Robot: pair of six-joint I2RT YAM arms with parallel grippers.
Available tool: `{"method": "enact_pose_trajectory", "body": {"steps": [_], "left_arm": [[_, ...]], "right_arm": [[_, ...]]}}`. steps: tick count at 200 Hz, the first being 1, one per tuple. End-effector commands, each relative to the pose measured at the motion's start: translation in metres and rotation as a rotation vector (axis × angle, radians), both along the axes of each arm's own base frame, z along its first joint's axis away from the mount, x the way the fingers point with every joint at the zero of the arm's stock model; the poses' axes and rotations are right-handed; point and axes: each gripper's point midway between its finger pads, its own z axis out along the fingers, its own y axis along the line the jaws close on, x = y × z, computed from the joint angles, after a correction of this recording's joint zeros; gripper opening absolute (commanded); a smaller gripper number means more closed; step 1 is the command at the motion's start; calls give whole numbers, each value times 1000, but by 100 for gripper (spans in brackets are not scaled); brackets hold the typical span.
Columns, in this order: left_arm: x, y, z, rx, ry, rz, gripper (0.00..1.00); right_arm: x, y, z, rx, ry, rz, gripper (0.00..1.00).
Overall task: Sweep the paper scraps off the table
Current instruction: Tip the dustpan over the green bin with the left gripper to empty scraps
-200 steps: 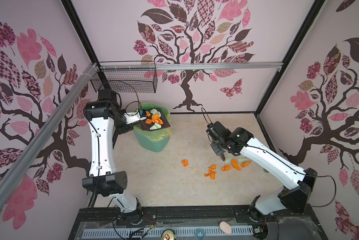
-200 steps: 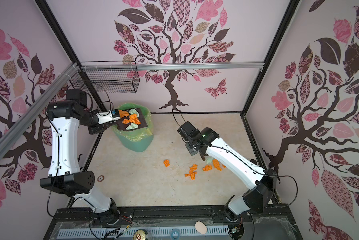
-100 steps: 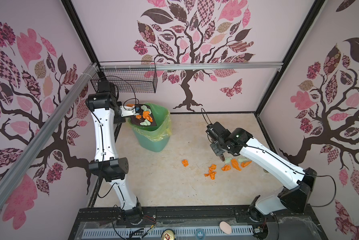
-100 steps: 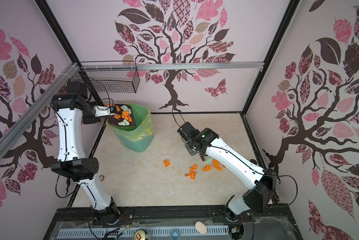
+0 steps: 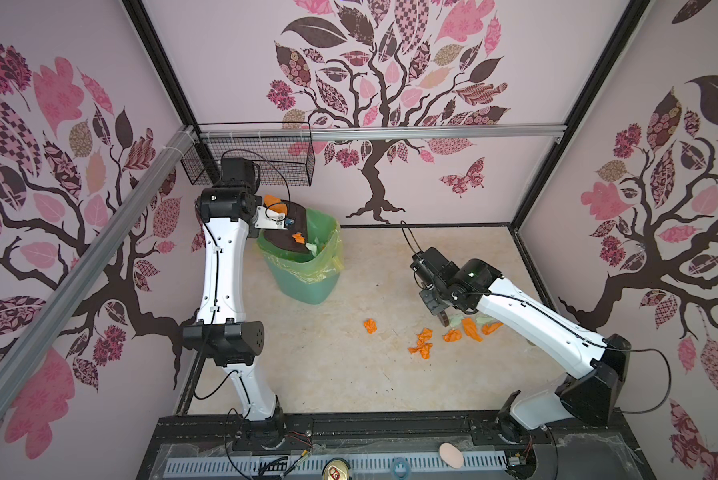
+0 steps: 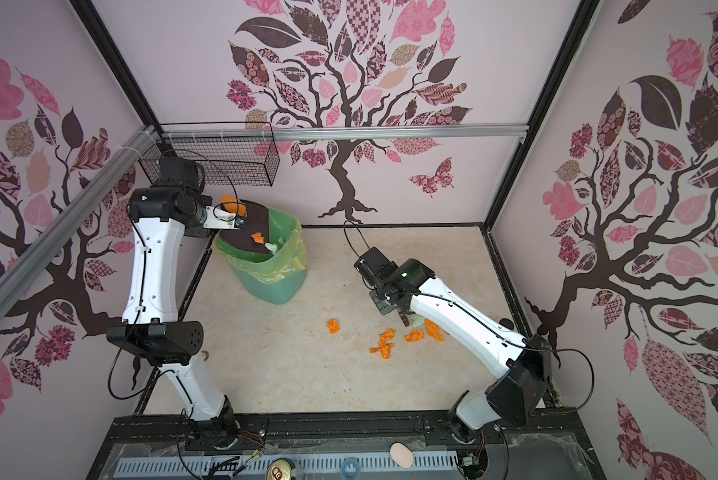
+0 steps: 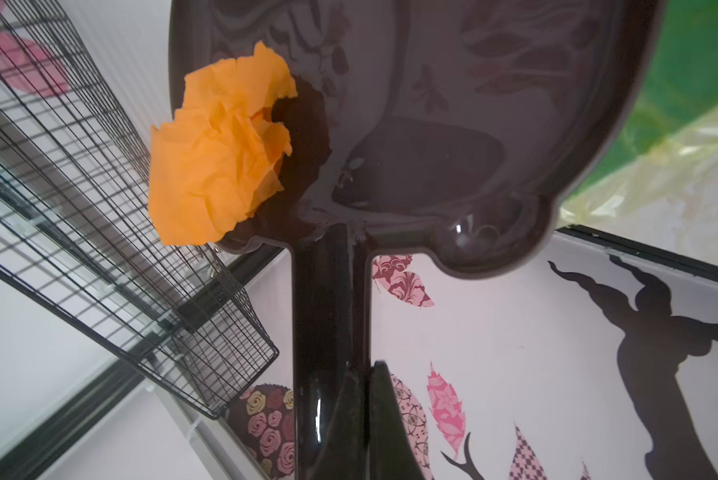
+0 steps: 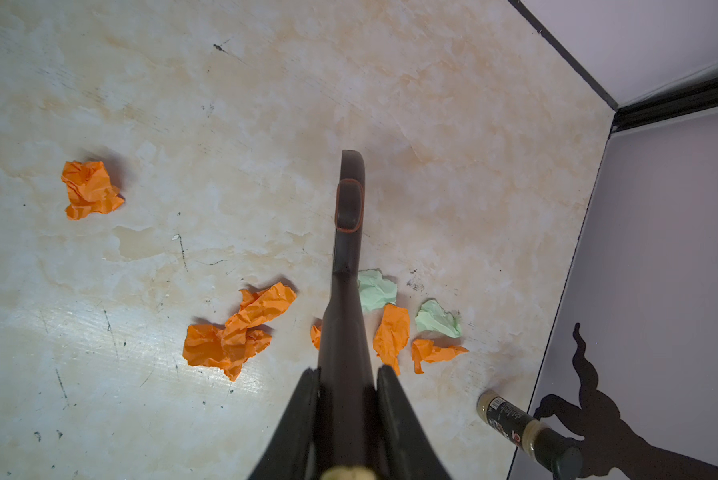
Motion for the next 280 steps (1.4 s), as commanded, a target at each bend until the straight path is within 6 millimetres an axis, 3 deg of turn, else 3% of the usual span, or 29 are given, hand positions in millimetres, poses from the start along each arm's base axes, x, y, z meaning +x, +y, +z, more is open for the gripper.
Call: {"method": "enact_pose_trajectory", "body": {"steps": [1, 68, 93, 114, 185, 193, 197, 242, 280], "left_arm": [[4, 8, 24, 91, -81, 0, 0], [-8, 10, 29, 216, -123, -54, 0], [-14, 0, 43, 220, -169, -82, 0], [-9, -2, 51, 242, -202, -101, 0], [1, -2, 48, 302, -224, -130, 0], [4, -3, 56, 319, -251, -147, 0], [7, -5, 46, 321, -232, -162, 0], [11, -10, 46, 427, -249, -257, 0], [13, -14, 67, 431, -276, -257, 0]], "right_arm": [[-1, -7, 24, 34, -67, -12, 0], [1, -5, 26, 37, -72, -3, 0], [2, -3, 23, 38, -65, -2, 0], [2, -3, 24, 41, -64, -4, 0], [-3, -9, 30, 44, -74, -11, 0], [-4, -9, 30, 44, -73, -11, 0], [-4, -9, 30, 44, -74, -11, 0], [-3, -8, 32, 47, -80, -5, 0], [-3, -7, 27, 57, -79, -2, 0]]}}
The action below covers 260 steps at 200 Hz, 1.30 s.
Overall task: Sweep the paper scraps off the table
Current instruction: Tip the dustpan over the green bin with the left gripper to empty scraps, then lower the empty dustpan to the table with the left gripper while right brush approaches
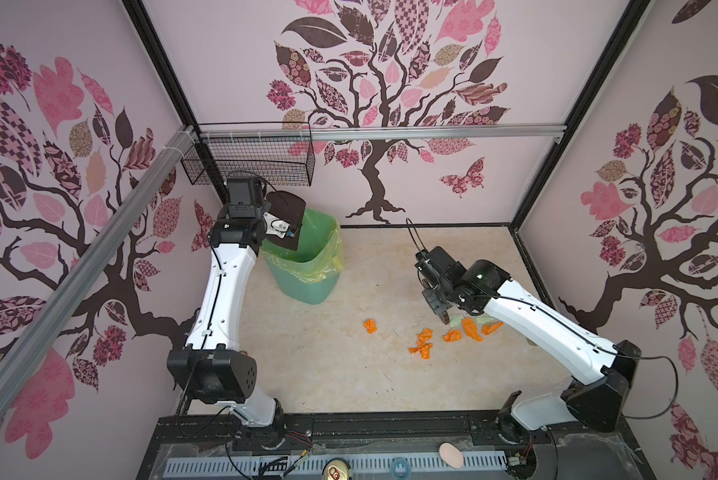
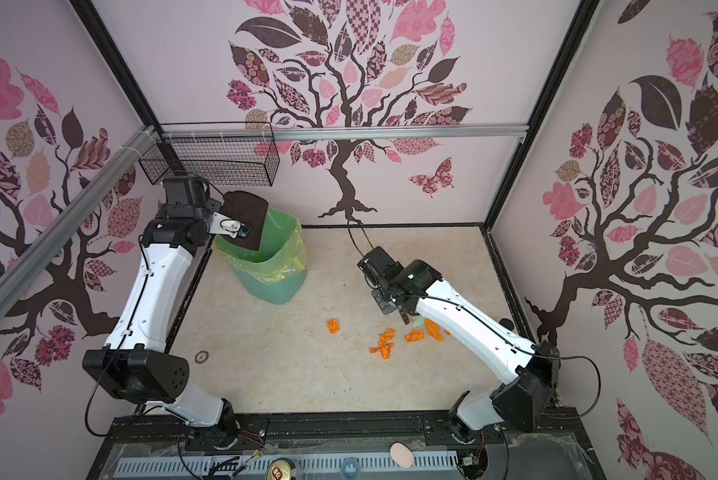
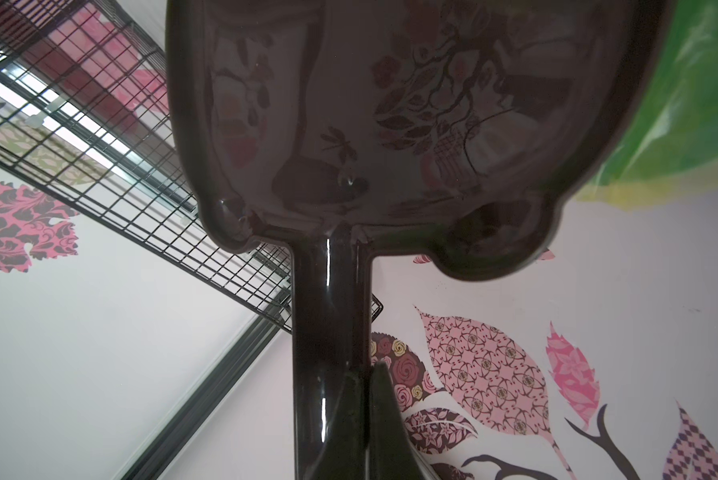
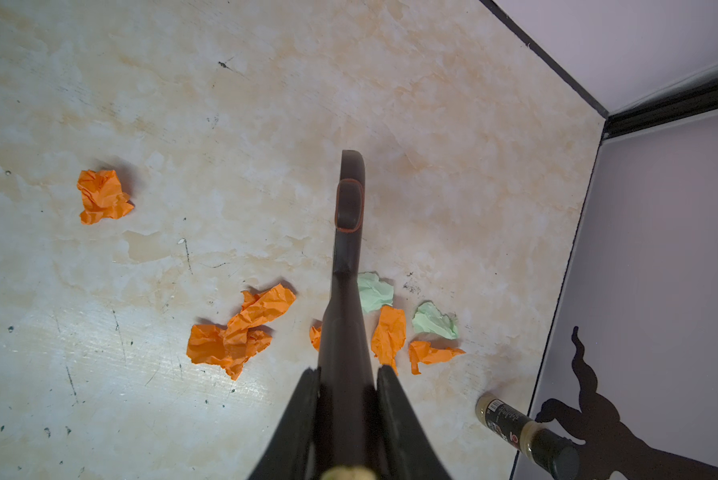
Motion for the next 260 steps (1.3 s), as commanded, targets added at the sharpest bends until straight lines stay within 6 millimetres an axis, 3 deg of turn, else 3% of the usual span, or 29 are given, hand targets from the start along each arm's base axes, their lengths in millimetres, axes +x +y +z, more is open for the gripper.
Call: {"method": "enact_pose_trajectory", "body": {"steps": [1, 35, 66, 94, 121, 141, 163, 176, 192, 218, 240, 260], "left_arm": [[-3, -6, 45, 141, -54, -85, 0], [-16, -13, 66, -23, -70, -49, 0], [-49, -25, 84, -259, -74, -17, 0], [-95, -44, 78, -431, -19, -46, 0], [-140, -59, 60, -581, 44, -39, 0], [-178, -73, 38, -699, 105, -43, 0], [-209, -80, -1, -775, 175, -15, 0], [-224, -80, -24, -794, 199, 10, 0], [-241, -82, -54, -829, 239, 36, 0], [-261, -85, -106, -880, 300, 82, 0], [-267, -85, -142, -906, 308, 112, 0], [-269, -88, -160, -947, 314, 127, 0]], "right_arm": [[0, -4, 14, 32, -48, -6, 0], [-1, -5, 13, 31, -50, -5, 0], [0, -5, 15, 21, -52, -2, 0], [2, -4, 18, 22, -58, 0, 0], [8, 4, 30, 85, -83, 9, 0], [18, 10, 47, 163, -104, 7, 0], [24, 29, 72, 318, -96, 22, 0], [23, 47, 87, 418, -68, 46, 0], [12, 84, 94, 596, 47, 113, 0], [-7, 133, 82, 831, 284, 157, 0], [-4, 147, 70, 947, 334, 105, 0], [3, 159, 59, 1023, 369, 60, 0]]}}
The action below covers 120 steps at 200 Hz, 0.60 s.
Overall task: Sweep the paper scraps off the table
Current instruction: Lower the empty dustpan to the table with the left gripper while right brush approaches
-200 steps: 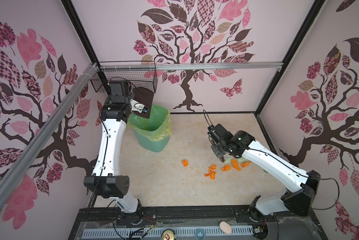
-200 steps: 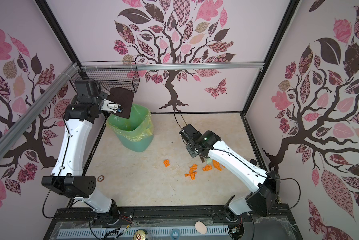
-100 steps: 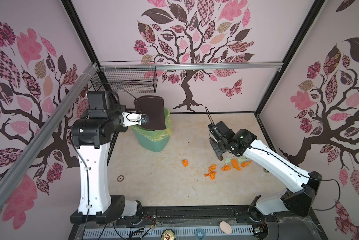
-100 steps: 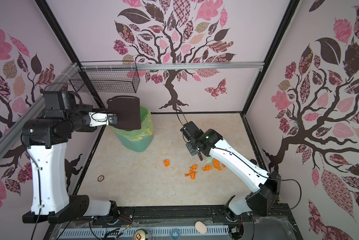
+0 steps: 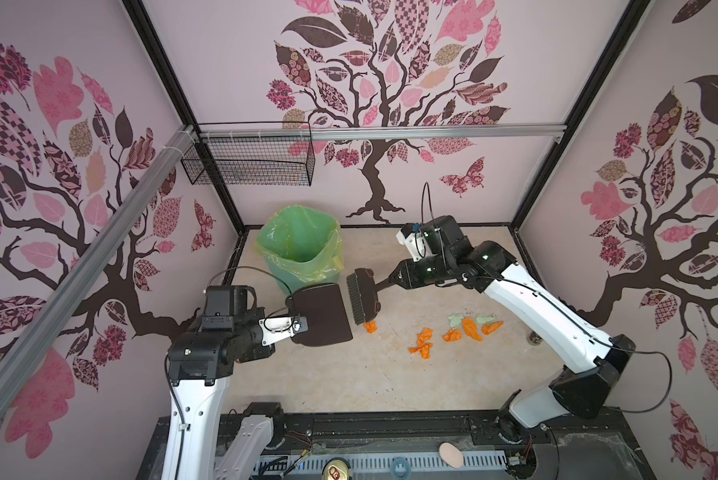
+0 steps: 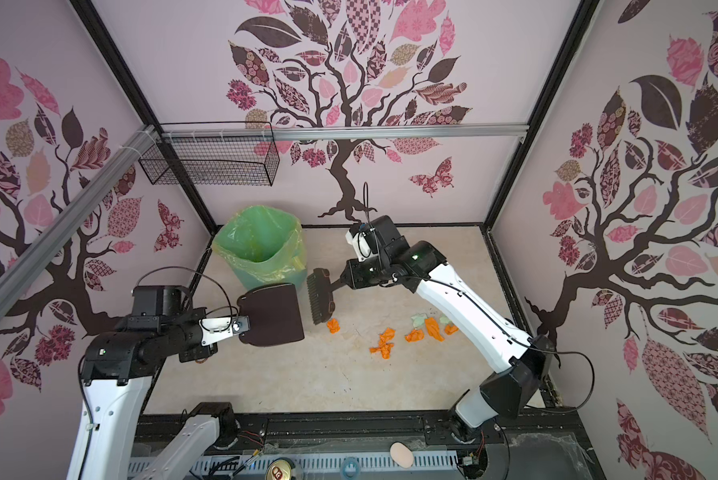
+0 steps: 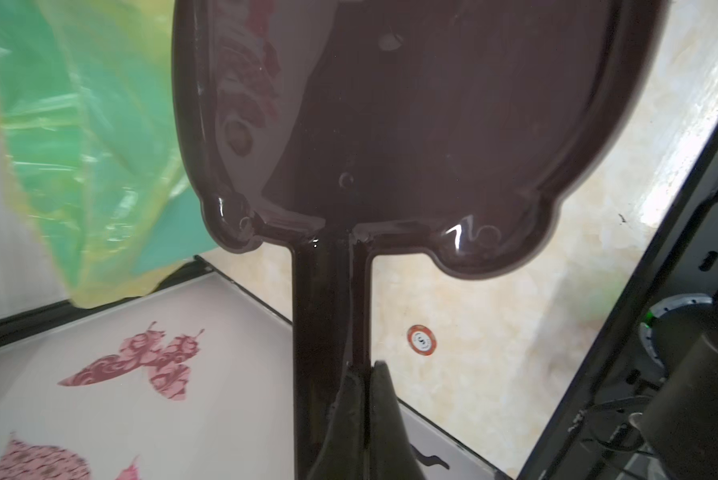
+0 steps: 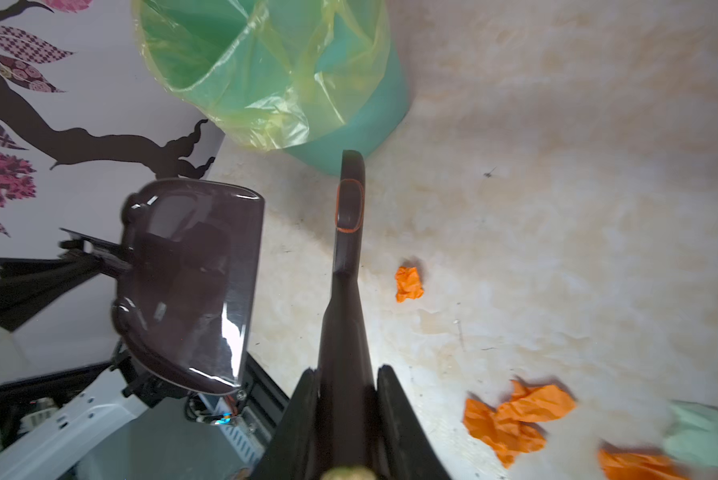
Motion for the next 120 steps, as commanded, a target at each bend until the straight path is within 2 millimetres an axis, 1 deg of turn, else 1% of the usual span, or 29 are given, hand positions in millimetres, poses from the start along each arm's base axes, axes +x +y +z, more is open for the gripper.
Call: {"method": "enact_pose_trajectory", "body": {"steps": [1, 21, 33, 59, 72, 93, 120], "left_arm": [[11, -9, -7, -91, -58, 36, 0], [9, -15, -16, -134, -43, 37, 0], [9, -16, -19, -146, -37, 37, 0], [10, -15, -29, -131, -31, 27, 0], [11, -15, -33, -126, -27, 22, 0], [13, -16, -39, -126, -27, 14, 0], [17, -17, -47, -128, -26, 12, 0]], "right_arm": [[4, 30, 12, 205, 90, -15, 0], [15, 37, -4, 225, 111, -58, 0], [19, 39, -19, 224, 138, -75, 0], [18, 42, -55, 202, 208, -86, 0], [16, 37, -71, 181, 232, -95, 0], [11, 25, -93, 156, 274, -116, 0], [-3, 6, -108, 124, 312, -127, 0]]}}
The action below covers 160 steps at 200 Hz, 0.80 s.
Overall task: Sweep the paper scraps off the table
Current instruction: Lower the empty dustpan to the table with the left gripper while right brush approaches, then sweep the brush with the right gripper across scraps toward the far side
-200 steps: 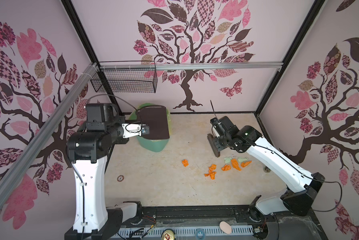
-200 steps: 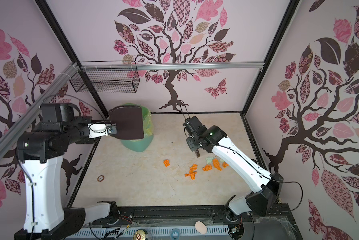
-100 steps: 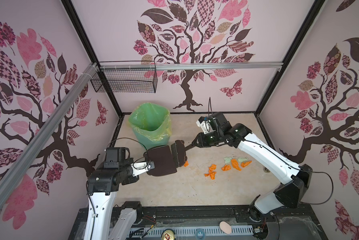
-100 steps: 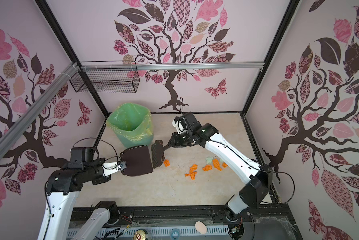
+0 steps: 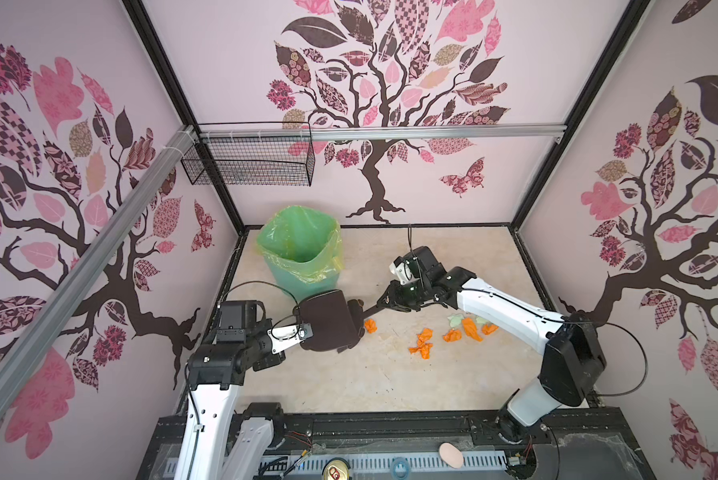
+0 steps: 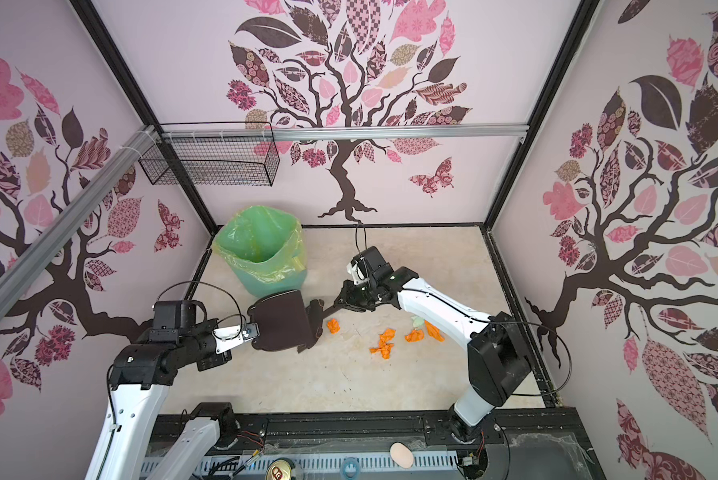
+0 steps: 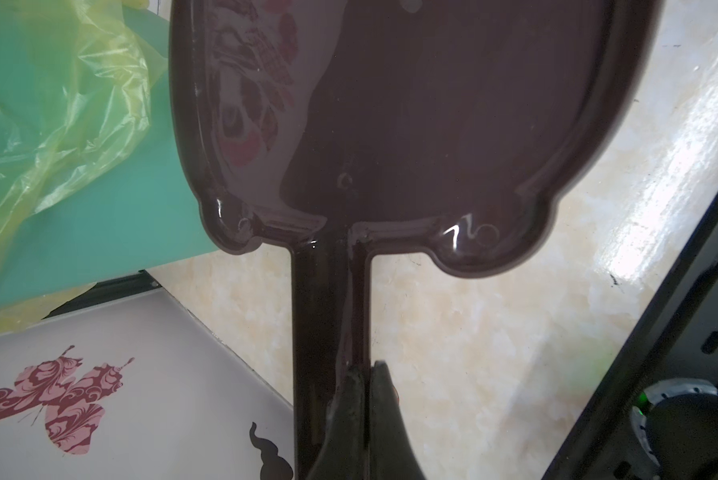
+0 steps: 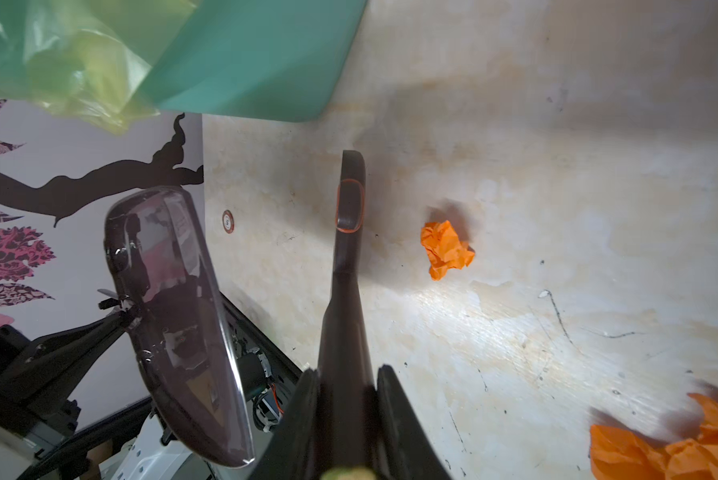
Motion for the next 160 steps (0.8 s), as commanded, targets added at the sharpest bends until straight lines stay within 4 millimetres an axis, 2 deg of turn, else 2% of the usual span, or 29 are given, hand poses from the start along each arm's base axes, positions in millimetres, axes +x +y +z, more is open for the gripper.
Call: {"method": "enact_pose_trajectory", "body": {"steps": [1, 21, 64, 97, 138, 160], "left_arm": [[8, -6, -4, -34, -26, -13, 0], [9, -7, -6, -45, -20, -15, 0], [13, -9, -13, -51, 1, -20, 0], [16, -15, -19, -62, 31, -40, 0], [21, -21, -22, -74, 57, -55, 0], [24, -23, -25, -77, 68, -63, 0]], "right_arm": [[-5, -8, 9, 33, -2, -1, 0], [-19, -28, 4, -19, 13, 0, 0], [-49, -78, 5, -103, 39, -14, 0], [-70, -110, 4, -179, 55, -32, 0], [-78, -159, 4, -294, 57, -89, 0], [-78, -175, 9, -347, 34, -101, 0]]}}
